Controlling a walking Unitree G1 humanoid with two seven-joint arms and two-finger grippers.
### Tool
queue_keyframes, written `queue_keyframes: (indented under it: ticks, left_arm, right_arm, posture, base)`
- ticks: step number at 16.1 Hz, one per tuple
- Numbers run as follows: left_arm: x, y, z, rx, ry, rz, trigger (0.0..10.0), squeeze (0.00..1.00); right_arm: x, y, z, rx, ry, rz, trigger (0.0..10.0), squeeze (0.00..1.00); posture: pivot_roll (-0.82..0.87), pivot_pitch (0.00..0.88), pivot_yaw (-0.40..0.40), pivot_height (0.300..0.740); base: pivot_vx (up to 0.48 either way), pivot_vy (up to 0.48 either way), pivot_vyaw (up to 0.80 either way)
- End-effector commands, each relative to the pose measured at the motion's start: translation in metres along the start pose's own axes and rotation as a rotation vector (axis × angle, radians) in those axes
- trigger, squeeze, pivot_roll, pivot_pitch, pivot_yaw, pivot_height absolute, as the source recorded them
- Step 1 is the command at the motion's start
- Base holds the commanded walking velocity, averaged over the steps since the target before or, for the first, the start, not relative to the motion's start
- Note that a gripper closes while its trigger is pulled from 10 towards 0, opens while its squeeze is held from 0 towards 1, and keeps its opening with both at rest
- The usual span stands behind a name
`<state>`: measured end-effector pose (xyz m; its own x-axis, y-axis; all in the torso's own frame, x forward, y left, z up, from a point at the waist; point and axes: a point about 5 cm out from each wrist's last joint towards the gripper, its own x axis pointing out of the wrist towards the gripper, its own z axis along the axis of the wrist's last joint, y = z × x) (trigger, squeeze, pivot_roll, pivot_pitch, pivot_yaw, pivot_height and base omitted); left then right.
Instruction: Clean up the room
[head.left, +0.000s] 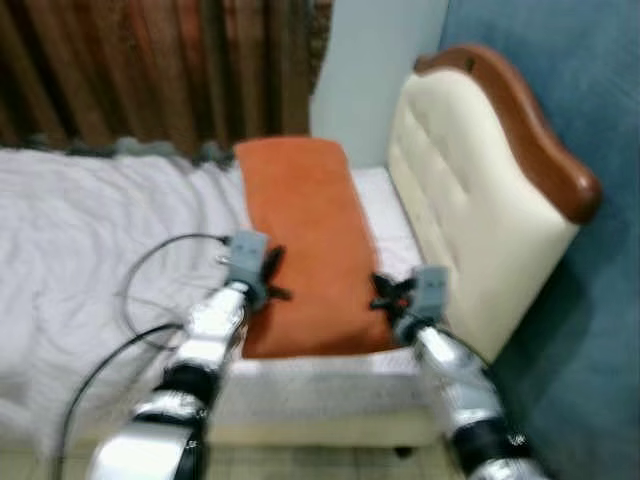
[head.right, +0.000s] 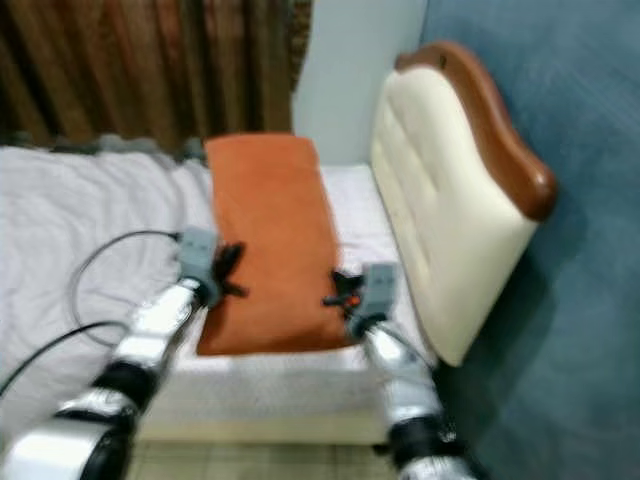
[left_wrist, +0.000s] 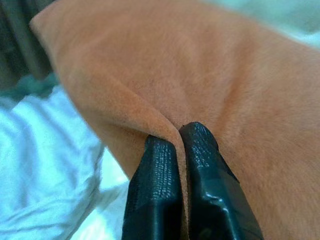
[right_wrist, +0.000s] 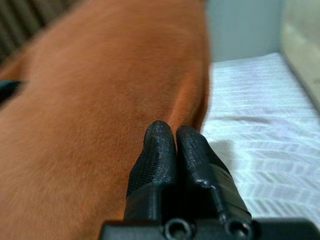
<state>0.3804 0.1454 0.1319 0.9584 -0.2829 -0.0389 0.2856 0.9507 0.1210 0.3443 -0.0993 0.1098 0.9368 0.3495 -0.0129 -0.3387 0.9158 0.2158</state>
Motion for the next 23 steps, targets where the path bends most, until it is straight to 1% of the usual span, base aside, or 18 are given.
queue_keyframes:
  ticks: [1,5,11,12,13,15,16,18,23]
  left_arm:
    - [0.008,-0.013,0.017,0.016,-0.068,-0.049,10.0,0.00]
    - [0.008,-0.012,0.017,0.015,-0.067,-0.047,10.0,0.00]
    - [0.006,-0.004,0.015,0.020,-0.052,-0.023,10.0,0.00]
    - [0.005,0.001,0.015,0.066,-0.055,0.029,10.0,0.00]
    - [0.005,0.002,0.015,0.081,-0.055,0.042,10.0,0.00]
    - [0.005,-0.002,0.014,0.043,-0.064,0.032,10.0,0.00]
    - [0.005,-0.003,0.014,0.038,-0.063,0.028,10.0,0.00]
    - [0.006,-0.007,0.012,0.030,-0.065,0.011,10.0,0.00]
    - [0.006,-0.008,0.012,0.022,-0.063,0.001,10.0,0.00]
  right_arm:
    - [0.003,-0.001,0.015,-0.034,-0.049,0.013,0.0,0.00]
    - [0.003,-0.001,0.015,-0.030,-0.053,0.011,0.0,0.00]
    - [0.004,0.002,0.012,-0.029,-0.041,0.029,0.0,0.00]
    - [0.004,0.003,0.011,-0.028,-0.036,0.032,0.0,0.00]
    - [0.004,0.003,0.010,-0.027,-0.035,0.033,0.0,0.00]
    - [0.005,0.005,0.010,-0.026,-0.029,0.041,0.0,0.00]
    - [0.005,0.005,0.009,-0.026,-0.027,0.043,0.0,0.00]
    - [0.005,0.005,0.008,-0.026,-0.019,0.047,0.0,0.00]
    - [0.005,0.006,0.006,-0.028,-0.005,0.056,0.0,0.00]
  posture:
    - [0.02,0.012,-0.039,0.740]
    - [0.02,0.018,-0.038,0.740]
    - [0.02,0.026,-0.045,0.740]
    - [0.02,0.028,-0.046,0.740]
    - [0.02,0.028,-0.046,0.740]
    - [0.02,0.031,-0.048,0.740]
    - [0.02,0.032,-0.049,0.740]
    - [0.02,0.032,-0.053,0.740]
    - [0.02,0.031,-0.054,0.740]
  base:
    - [0.401,-0.259,-0.58]
    - [0.401,-0.259,0.00]
    - [0.402,-0.259,0.00]
    - [0.409,-0.244,0.00]
    - [0.409,-0.244,0.00]
    - [0.000,0.000,0.00]
    - [0.000,0.000,0.00]
    - [0.362,0.000,0.00]
    - [0.437,0.000,0.00]
